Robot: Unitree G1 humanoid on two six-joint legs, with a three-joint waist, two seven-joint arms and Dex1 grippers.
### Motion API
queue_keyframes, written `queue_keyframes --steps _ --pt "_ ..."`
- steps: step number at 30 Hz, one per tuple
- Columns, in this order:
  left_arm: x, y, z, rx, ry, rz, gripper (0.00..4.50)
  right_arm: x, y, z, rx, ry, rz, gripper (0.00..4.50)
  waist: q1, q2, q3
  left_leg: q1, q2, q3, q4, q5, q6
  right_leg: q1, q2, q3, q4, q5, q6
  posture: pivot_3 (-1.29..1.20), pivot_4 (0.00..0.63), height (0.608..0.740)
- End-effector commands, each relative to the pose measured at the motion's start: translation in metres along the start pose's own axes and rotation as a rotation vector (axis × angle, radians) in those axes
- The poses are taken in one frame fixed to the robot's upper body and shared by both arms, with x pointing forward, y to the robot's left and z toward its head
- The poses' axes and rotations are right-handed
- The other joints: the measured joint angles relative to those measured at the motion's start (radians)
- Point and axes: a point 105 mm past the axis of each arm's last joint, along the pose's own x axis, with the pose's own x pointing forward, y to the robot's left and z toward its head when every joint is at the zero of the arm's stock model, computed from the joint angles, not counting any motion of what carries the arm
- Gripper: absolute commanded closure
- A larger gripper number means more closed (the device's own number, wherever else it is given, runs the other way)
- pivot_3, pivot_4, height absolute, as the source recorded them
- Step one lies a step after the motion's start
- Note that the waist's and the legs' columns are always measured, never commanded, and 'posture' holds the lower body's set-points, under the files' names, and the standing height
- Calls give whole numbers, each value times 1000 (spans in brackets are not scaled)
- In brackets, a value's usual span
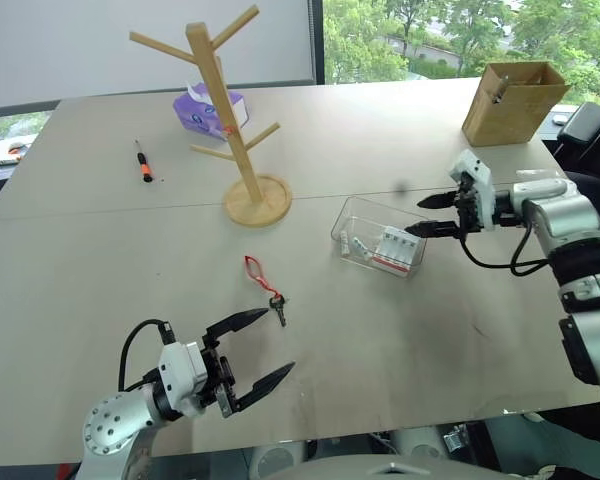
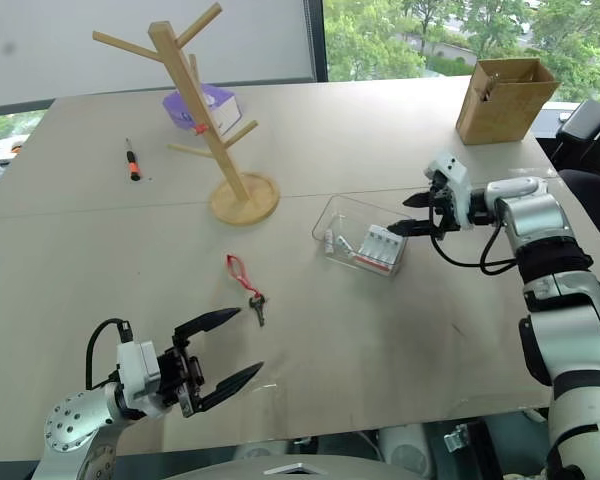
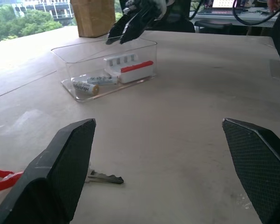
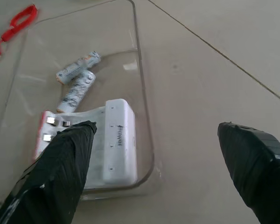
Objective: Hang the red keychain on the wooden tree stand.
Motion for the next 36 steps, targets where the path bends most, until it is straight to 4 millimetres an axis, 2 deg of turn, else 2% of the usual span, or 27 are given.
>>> queue_keyframes --steps 1,9,12,19,20,23,27,31,33,34,36 --pt "-1 -3 2 22 -3 2 0 4 -1 19 -90 -28 -2 29 0 0 0 0 0 0 0 0 0 0 0 0 0 0 0 0 150 740" --pt "0 -3 2 20 -9 18 0 17 -1 22 -120 -13 -4 29 2 0 0 0 0 1 0 0 0 0 0 0 0 0 0 0 150 740" --pt "-1 -2 2 13 -12 30 0 18 -2 20 -118 -14 -11 897 0 0 0 0 0 1 0 0 0 0 0 1 0 0 0 0 150 740" --pt "-1 -2 2 6 -11 35 0 18 -1 20 -111 -28 -1 4199 -1 0 0 0 0 1 0 0 0 0 0 1 1 0 0 0 150 740" --pt "-1 -2 2 6 -12 38 0 17 -2 20 -104 -37 -4 4431 -1 0 0 0 0 1 0 0 0 0 0 1 1 0 0 0 150 740" --pt "0 0 2 2 -19 54 0 14 -5 28 -65 -98 -25 4431 -1 0 0 0 0 1 1 0 0 0 0 1 2 0 0 0 150 740" --pt "2 1 3 1 -25 67 0 3 -20 40 38 -191 -113 4431 0 0 0 0 0 1 2 0 0 0 0 1 2 0 0 0 150 740" --pt "3 2 4 -8 -32 87 0 -28 -53 37 182 -226 -332 4431 -1 1 1 0 0 2 2 0 0 0 0 2 2 0 0 0 150 740" --pt "3 2 4 -9 -32 91 0 -42 -67 29 250 -221 -431 4431 1 1 1 0 0 2 2 0 0 -1 0 2 2 0 0 0 150 740" --pt "3 3 4 -9 -32 92 0 -53 -78 24 319 -223 -528 4431 2 1 1 0 0 2 1 0 0 -1 0 2 2 0 0 0 150 740" --pt "4 4 4 -8 -33 96 0 -76 -93 14 346 -199 -675 4431 2 1 1 0 0 3 1 0 0 -1 0 2 2 0 0 0 150 740"
